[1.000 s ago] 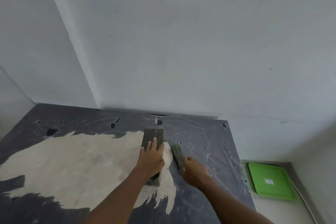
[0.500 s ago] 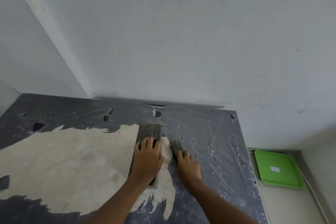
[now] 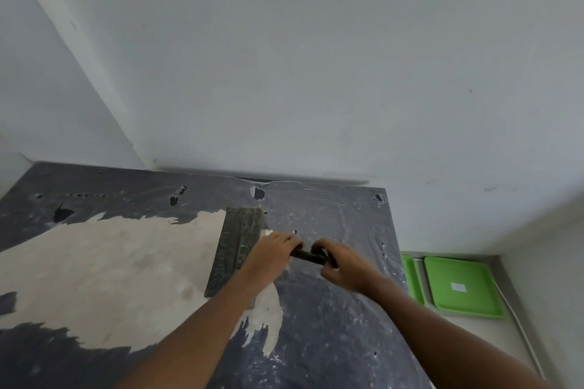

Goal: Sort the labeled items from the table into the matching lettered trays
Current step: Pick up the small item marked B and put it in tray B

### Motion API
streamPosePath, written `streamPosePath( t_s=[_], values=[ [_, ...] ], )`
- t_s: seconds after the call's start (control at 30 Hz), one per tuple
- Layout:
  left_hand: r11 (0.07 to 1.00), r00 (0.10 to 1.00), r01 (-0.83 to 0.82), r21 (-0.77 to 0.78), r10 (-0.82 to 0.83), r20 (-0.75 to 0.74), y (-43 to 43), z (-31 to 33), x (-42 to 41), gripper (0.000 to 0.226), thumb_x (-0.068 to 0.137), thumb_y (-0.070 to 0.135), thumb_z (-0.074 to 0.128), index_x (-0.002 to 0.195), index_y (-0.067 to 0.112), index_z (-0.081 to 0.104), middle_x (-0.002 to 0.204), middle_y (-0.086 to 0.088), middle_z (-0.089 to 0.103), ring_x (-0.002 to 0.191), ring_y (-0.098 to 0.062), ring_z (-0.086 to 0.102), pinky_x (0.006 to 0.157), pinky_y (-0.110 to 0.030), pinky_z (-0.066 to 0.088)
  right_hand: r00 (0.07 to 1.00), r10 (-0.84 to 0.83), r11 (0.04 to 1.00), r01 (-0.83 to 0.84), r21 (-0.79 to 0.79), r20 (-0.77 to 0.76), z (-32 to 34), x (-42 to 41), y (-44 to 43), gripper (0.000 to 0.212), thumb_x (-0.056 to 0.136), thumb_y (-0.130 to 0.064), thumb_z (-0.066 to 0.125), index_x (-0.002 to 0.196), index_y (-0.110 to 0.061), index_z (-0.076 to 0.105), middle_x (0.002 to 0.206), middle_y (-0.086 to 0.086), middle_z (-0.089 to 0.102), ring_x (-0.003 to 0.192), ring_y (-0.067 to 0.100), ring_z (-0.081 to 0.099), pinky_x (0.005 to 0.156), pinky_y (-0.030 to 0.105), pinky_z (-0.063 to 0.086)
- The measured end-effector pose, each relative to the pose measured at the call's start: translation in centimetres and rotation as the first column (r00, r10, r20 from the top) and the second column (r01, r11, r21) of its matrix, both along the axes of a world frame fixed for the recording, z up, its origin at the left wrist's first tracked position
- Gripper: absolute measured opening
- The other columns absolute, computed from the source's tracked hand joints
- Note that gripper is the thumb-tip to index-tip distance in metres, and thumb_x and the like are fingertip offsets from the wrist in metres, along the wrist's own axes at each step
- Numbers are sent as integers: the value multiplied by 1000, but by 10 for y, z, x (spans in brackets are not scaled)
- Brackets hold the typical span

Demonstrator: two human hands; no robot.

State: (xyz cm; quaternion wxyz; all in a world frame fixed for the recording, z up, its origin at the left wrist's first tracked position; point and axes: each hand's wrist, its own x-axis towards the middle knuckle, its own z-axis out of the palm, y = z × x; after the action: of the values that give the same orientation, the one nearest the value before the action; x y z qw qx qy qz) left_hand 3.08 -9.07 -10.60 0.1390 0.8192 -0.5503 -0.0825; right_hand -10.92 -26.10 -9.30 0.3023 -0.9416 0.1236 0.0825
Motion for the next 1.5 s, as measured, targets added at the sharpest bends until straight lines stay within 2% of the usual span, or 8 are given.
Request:
streamPosePath(
  t_s=[0.1, 0.2, 0.4, 0.57, 0.8, 1.0, 1.37, 1.5],
  values=[
    [998, 967, -46, -42, 34, -253, -10, 23, 3, 34, 97, 10, 56, 130, 16, 57, 122, -6, 65, 108, -21, 62, 97, -33, 50, 998, -5, 1000, 4, 6, 59, 22, -7, -11, 36, 83, -27, 47, 117, -36, 48, 90, -5, 64, 68, 13, 58, 61, 31, 49],
    [999, 917, -42, -34, 25, -397, -16, 42, 8, 38, 97, 8, 55, 133, 18, 53, 123, -4, 65, 106, -20, 62, 98, -36, 52, 988, -33, 998, 42, -55, 149, 39, -13, -21, 41, 86, -35, 50, 127, -34, 45, 113, -5, 62, 85, 5, 58, 76, 25, 50],
    [998, 874, -42, 50, 61, -482, -28, 70, 13, 37, 102, 18, 48, 138, 27, 45, 124, 0, 65, 101, -17, 65, 90, -38, 57, 971, 67, 937, 17, -349, 228, 58, -18, -35, 65, 88, -40, 62, 144, -25, 31, 134, 2, 46, 113, 21, 52, 93, 37, 51],
    [997, 837, -32, 73, 66, -543, -32, 84, 15, 34, 104, 24, 44, 137, 29, 46, 119, 5, 62, 104, -15, 64, 87, -29, 55, 945, 118, 861, 55, -505, 304, 69, -18, -37, 49, 90, -29, 62, 135, -18, 45, 129, 4, 55, 115, 24, 52, 96, 40, 48],
    [989, 878, -113, -96, 55, -476, -33, 83, 11, 51, 92, 34, 65, 138, 36, 44, 118, 2, 57, 98, -14, 63, 82, -25, 57, 933, 87, 876, 96, -473, 350, 78, -18, -31, 38, 90, -25, 62, 126, -17, 55, 116, 2, 63, 102, 24, 59, 85, 38, 50],
    [958, 959, -16, -285, -66, -275, -35, 70, 0, 38, 86, 9, 72, 122, 13, 60, 114, -2, 56, 100, -11, 58, 86, -23, 55, 958, 4, 881, 133, -453, 288, 65, -24, -23, 47, 89, -31, 60, 132, -18, 48, 121, 3, 61, 105, 25, 58, 87, 37, 49],
    [964, 932, 11, -264, -106, -347, -69, 49, -50, 38, 86, 13, 72, 122, 19, 60, 112, 2, 56, 99, -10, 60, 82, -19, 56, 959, -90, 893, 198, -405, 270, 45, -76, -41, 40, 87, -31, 62, 125, -22, 51, 117, 1, 61, 105, 24, 58, 80, 38, 52],
    [972, 931, -17, -236, -70, -357, -105, 46, -95, 41, 85, 16, 74, 123, 21, 60, 111, 5, 56, 99, -8, 61, 81, -10, 50, 961, -90, 883, 199, -426, 263, 44, -120, -75, 50, 84, -31, 66, 129, -19, 51, 122, 4, 61, 109, 28, 57, 85, 41, 51]
  ],
)
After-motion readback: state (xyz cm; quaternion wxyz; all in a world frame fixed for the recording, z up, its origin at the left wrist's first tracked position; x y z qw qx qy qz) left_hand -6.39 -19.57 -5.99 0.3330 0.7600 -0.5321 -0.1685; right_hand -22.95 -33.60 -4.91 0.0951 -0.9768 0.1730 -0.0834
